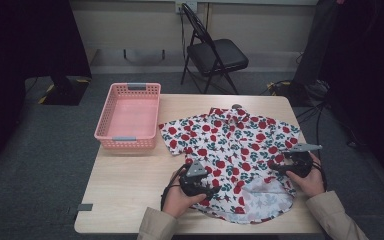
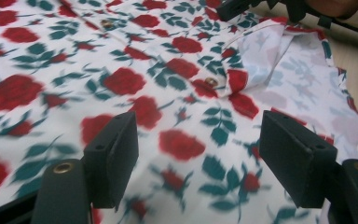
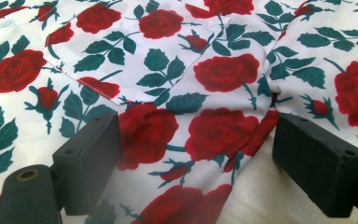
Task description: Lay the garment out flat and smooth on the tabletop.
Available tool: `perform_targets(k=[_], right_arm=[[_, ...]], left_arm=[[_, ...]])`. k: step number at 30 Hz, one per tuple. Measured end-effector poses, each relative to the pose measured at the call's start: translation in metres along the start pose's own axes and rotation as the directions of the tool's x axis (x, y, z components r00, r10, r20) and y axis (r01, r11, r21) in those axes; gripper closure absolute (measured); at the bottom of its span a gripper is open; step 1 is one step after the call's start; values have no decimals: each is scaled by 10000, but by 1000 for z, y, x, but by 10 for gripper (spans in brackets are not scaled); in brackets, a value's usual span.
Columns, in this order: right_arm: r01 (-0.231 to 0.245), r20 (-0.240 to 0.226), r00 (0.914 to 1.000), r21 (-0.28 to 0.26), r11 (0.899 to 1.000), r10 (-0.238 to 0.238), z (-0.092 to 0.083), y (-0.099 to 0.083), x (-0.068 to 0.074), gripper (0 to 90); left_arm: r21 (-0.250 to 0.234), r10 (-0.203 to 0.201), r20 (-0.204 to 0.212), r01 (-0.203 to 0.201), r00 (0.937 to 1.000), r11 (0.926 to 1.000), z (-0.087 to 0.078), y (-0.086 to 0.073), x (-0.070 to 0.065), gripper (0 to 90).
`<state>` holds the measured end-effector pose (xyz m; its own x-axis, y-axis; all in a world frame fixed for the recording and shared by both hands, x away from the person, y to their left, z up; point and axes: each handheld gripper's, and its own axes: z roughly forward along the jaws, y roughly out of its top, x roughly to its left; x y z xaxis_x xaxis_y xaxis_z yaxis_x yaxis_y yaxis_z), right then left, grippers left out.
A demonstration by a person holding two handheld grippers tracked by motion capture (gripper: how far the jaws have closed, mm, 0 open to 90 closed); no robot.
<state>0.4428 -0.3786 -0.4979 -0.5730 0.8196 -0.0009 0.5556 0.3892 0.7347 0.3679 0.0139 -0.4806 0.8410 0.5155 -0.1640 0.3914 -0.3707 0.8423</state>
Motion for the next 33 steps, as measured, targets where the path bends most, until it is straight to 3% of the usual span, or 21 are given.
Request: perform_targets(k=[9,14,16,19,20,21,22,24,25,27,28,29,30,31,33], right_arm=[[0,0,10000,-1,10000,0,0,0,0,148],[4,-1,10000,-2,10000,-4,0,0,0,148],[2,0,10000,-2,10000,-2,0,0,0,148],[7,0,10000,-2,10000,-7,0,0,0,148],[1,-1,10000,-1,10000,-1,0,0,0,148],[5,0,10000,-1,10000,-5,0,0,0,148],[4,0,10000,-2,10000,-4,0,0,0,148],[6,-1,10000,-4,10000,-6,0,0,0,148],[6,-1,10000,-4,10000,-6,0,0,0,148],[7,0,10000,-2,10000,-7,0,0,0,148],[7,0,10000,-2,10000,-7,0,0,0,148],[9,0,10000,-2,10000,-9,0,0,0,148],[7,-1,10000,-2,10000,-7,0,0,0,148],[7,0,10000,-2,10000,-7,0,0,0,148],[7,0,10000,-2,10000,-7,0,0,0,148]], left_arm=[[48,132,451,-134,9989,9999,43,25,-8,342],[288,469,581,-486,9972,9984,77,41,-12,392],[253,496,641,-513,9967,9984,83,44,-13,408],[493,842,804,-883,9932,9949,107,49,-18,426],[493,842,804,-883,9932,9949,107,49,-18,454],[725,856,983,-930,9915,9930,116,49,-22,460],[941,1131,981,-1223,9887,9880,119,50,-25,465],[1006,1529,1089,-1639,9822,9813,122,51,-30,516],[1006,1529,1089,-1639,9822,9813,122,51,-30,529],[1172,2093,1263,-2241,9697,9675,125,52,-37,571],[1172,2093,1263,-2241,9697,9675,125,52,-37,640],[1327,2368,1422,-2556,9611,9576,126,51,-40,640],[1349,2666,1524,-2872,9517,9483,124,50,-44,764],[1438,2531,1658,-2773,9531,9500,123,50,-45,843],[1465,2511,1687,-2762,9531,9499,121,49,-45,889]])
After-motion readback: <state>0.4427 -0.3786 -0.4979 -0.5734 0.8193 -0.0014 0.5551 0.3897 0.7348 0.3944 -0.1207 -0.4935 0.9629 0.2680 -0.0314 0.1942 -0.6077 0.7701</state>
